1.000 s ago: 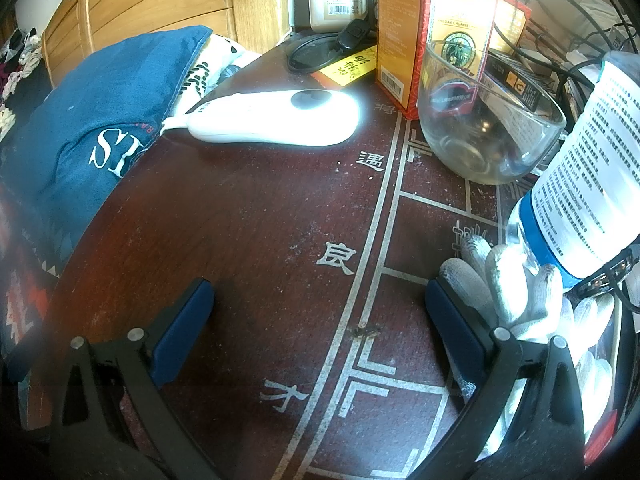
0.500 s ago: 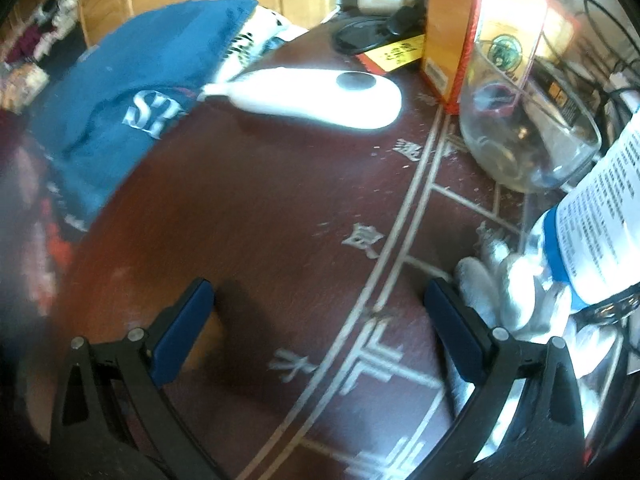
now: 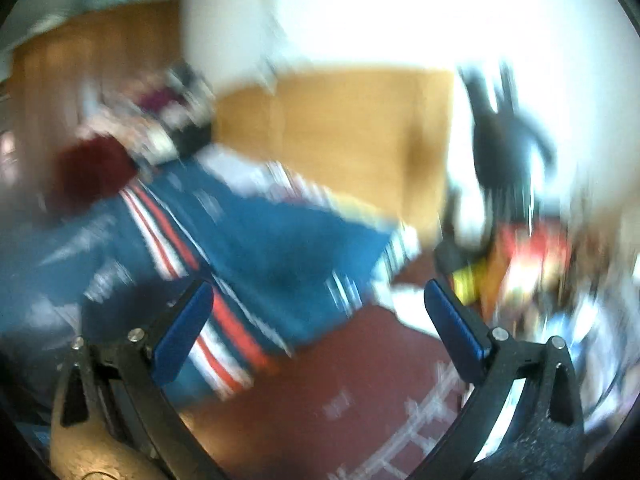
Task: Fold large clothes
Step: 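Swing both tools from the desk toward the navy jacket on the bed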
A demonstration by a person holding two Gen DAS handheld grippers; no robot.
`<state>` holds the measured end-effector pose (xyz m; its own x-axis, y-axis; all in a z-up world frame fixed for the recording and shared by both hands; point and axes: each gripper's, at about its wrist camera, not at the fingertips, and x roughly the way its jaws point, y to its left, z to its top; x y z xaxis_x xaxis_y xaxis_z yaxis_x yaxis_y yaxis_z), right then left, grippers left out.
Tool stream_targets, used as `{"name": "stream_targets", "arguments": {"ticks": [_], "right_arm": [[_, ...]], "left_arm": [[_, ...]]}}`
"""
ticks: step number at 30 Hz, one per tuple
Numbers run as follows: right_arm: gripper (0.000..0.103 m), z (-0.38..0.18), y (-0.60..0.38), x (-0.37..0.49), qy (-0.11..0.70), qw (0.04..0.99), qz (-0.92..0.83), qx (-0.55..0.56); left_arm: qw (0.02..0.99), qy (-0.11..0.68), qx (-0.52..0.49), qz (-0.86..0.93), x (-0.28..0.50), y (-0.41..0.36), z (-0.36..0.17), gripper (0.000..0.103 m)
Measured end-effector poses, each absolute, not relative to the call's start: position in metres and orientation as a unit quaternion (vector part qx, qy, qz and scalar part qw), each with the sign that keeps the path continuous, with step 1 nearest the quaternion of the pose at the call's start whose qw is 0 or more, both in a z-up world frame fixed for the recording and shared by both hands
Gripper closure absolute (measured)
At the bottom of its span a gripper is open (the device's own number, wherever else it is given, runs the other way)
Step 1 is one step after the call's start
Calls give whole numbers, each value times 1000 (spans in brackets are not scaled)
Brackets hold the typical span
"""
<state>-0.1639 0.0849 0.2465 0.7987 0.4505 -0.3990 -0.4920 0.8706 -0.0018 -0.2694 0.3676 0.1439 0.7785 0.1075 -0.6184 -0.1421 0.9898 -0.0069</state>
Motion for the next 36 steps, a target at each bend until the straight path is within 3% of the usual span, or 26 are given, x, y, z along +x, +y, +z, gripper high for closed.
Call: {"name": "stream_targets", "arguments": {"ticks": [4, 7, 9, 11, 13, 22, 29, 36], "right_arm": [[0, 317, 114, -269, -31, 953, 292, -71], [0, 309, 137, -337, -203, 923, 317, -85], [0, 285, 166, -364, -240, 899, 353, -93], [0, 268, 193, -364, -171, 870, 454, -92], [0, 247, 231, -357, -89, 840, 527, -95], [0, 104, 395, -255, 290, 741, 594, -117], [0, 51, 441, -101, 427, 753, 494, -84], [0, 18, 440, 54, 514, 743, 426, 42]], "left_arm": [[971, 145, 10, 191, -387, 416, 247, 0], [957, -26, 8, 288, -498, 449, 308, 0], [941, -110, -11, 321, -555, 471, 317, 0], [914, -162, -36, 371, -609, 497, 312, 0], [894, -154, -55, 418, -642, 525, 300, 0], [800, -13, -193, 568, -719, 661, 144, 0], [753, 160, -294, 566, -684, 743, -16, 0], [719, 267, -340, 544, -633, 797, -115, 0]]}}
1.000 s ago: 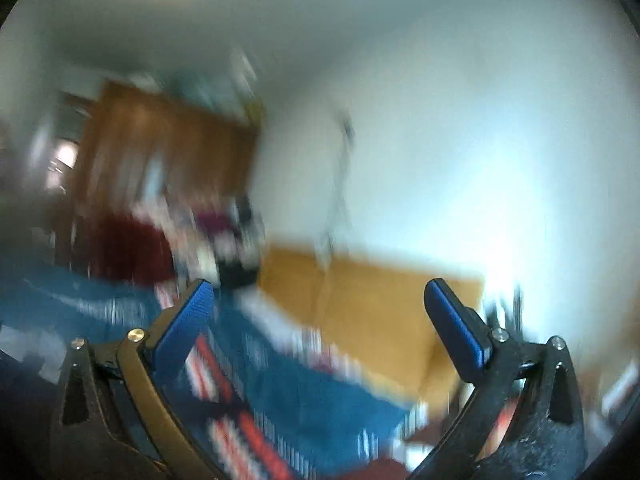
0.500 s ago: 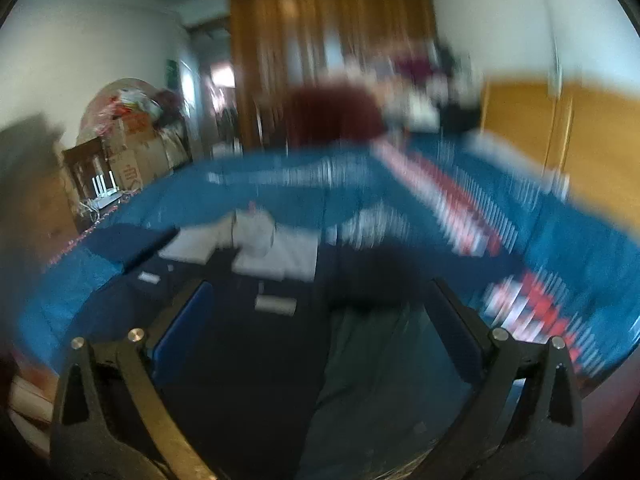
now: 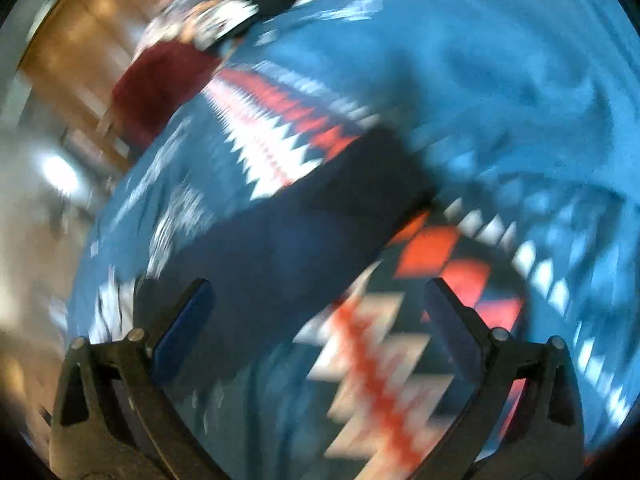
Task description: Fold large clothes
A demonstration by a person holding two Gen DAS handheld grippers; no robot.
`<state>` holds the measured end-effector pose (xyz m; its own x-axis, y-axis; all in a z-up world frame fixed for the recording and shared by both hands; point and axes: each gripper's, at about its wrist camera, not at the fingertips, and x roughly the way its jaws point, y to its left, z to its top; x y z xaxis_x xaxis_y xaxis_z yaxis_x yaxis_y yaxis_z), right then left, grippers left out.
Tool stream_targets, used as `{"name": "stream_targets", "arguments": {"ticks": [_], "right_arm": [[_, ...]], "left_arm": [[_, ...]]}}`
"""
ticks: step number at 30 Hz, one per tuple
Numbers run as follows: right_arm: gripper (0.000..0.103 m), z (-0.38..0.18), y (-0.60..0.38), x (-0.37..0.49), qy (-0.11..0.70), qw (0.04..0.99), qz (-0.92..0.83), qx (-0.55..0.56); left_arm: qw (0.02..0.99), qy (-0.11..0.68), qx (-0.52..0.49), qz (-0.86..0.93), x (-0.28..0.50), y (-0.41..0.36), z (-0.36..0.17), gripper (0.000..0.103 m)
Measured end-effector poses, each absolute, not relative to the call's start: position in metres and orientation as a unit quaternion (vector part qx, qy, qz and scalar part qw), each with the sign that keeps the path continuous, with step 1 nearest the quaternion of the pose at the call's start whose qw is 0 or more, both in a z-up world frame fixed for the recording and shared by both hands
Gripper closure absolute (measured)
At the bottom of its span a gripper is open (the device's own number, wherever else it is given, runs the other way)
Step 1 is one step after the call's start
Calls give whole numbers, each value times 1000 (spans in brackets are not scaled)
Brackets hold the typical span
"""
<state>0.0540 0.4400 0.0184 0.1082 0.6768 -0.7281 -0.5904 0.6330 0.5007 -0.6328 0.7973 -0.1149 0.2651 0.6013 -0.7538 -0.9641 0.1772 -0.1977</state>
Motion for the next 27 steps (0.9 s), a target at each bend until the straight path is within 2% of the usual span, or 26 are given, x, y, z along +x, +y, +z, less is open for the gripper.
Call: {"name": "stream_targets", "arguments": {"ticks": [1, 2, 3, 5, 8, 10, 11, 12, 14, 17, 22, 27], "right_arm": [[0, 13, 439, 61, 521, 740, 422, 49], [5, 7, 440, 67, 524, 740, 418, 53], [14, 3, 442, 72, 528, 738, 417, 56], [26, -6, 444, 79, 538, 730, 418, 58], [29, -18, 452, 84, 536, 732, 419, 47], [35, -20, 458, 83, 529, 738, 417, 36], [46, -20, 460, 81, 526, 741, 417, 29], [65, -18, 463, 78, 524, 742, 418, 20], [90, -16, 464, 77, 525, 737, 426, 12], [91, 24, 485, 28, 488, 725, 485, 10], [93, 109, 565, -128, 421, 648, 634, 14], [93, 130, 671, -297, 423, 536, 731, 17]], "left_arm": [[716, 277, -340, 542, -627, 799, -122, 0], [713, 286, -337, 544, -623, 798, -124, 0], [711, 293, -336, 544, -619, 798, -127, 0], [706, 304, -332, 547, -611, 800, -136, 0], [705, 310, -321, 551, -603, 802, -136, 0], [707, 310, -313, 552, -605, 800, -129, 0], [708, 310, -310, 554, -604, 800, -129, 0], [708, 310, -310, 554, -604, 800, -127, 0], [706, 307, -309, 558, -608, 799, -122, 0], [707, 298, -307, 563, -613, 797, -113, 0], [721, 267, -285, 573, -634, 793, -77, 0], [725, 224, -270, 593, -680, 791, -30, 0]]}}
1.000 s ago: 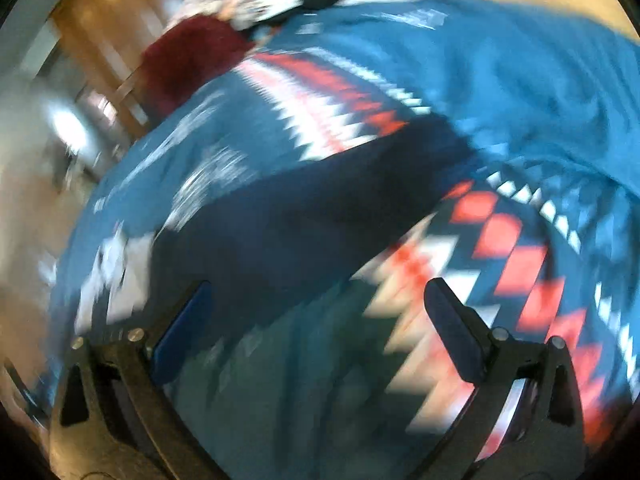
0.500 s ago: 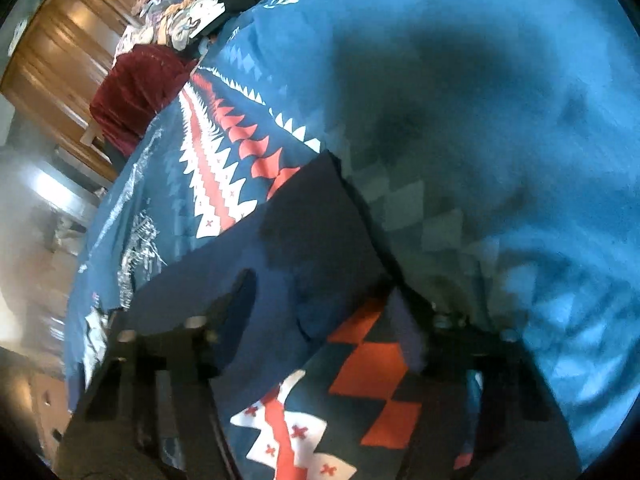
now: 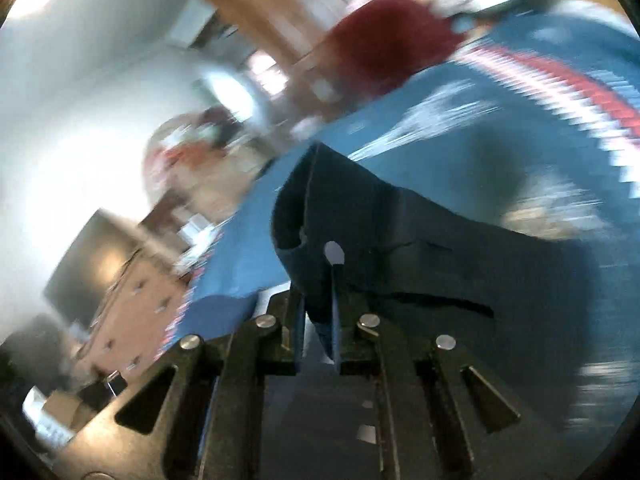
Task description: Fold large clothes
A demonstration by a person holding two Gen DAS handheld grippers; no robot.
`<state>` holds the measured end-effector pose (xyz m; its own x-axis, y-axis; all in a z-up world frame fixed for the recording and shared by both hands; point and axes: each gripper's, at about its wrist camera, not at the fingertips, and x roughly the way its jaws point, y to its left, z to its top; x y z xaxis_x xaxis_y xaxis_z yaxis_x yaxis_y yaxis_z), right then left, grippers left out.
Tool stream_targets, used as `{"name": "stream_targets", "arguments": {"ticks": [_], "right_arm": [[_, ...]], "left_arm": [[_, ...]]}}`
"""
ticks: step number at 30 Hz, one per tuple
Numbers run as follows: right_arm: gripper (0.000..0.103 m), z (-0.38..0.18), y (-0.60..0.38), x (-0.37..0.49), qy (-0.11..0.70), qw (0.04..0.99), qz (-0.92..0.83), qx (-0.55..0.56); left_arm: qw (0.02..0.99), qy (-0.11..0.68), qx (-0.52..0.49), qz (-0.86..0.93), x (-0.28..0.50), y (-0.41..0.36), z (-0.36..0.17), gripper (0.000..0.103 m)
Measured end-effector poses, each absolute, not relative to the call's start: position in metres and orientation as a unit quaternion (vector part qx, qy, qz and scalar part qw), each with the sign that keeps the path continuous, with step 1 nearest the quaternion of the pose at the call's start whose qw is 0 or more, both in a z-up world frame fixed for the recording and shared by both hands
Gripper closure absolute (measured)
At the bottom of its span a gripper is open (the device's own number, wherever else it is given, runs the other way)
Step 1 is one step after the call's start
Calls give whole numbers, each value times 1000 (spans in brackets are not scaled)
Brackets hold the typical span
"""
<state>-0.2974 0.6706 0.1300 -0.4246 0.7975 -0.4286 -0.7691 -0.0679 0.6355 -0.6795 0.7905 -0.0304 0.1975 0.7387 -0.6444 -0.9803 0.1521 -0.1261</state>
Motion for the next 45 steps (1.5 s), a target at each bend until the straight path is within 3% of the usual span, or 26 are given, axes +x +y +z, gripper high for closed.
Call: {"name": "stream_targets", "arguments": {"ticks": [4, 9, 10, 12, 14, 18, 22, 25, 29, 35, 38, 41, 42, 45], "right_arm": [[90, 110, 735, -408, 441, 471, 764, -11], [77, 84, 751, -486, 439, 449, 772, -95], [73, 87, 741, -482, 430, 451, 776, -91], [47, 92, 711, -459, 406, 470, 780, -82], [36, 89, 686, -426, 387, 506, 767, -77], [33, 51, 632, -336, 383, 619, 677, -109], [33, -5, 614, -255, 458, 665, 579, -119], [37, -37, 620, -242, 517, 620, 581, -107], [93, -50, 629, -244, 542, 581, 600, -98], [98, -81, 605, -199, 580, 571, 578, -66], [85, -64, 605, -208, 553, 577, 596, -84], [48, -44, 600, -206, 534, 588, 602, -81], [42, -37, 598, -205, 525, 599, 600, -77], [38, -25, 592, -197, 507, 621, 595, -58]], "left_arm": [[710, 211, -255, 621, -722, 794, -2, 0], [697, 212, -266, 631, -759, 798, 1, 0], [698, 215, -272, 627, -763, 800, -3, 0], [702, 221, -280, 616, -767, 802, -11, 0], [708, 231, -291, 600, -764, 807, -22, 0], [717, 246, -309, 574, -756, 815, -42, 0], [709, 239, -333, 574, -758, 816, -59, 0], [701, 236, -343, 579, -759, 817, -66, 0], [694, 242, -344, 585, -757, 819, -70, 0], [681, 254, -352, 590, -761, 826, -86, 0], [672, 257, -363, 592, -765, 831, -96, 0], [675, 251, -381, 579, -762, 836, -98, 1], [683, 248, -385, 568, -759, 837, -97, 1], [711, 258, -372, 539, -735, 841, -93, 1]]}}
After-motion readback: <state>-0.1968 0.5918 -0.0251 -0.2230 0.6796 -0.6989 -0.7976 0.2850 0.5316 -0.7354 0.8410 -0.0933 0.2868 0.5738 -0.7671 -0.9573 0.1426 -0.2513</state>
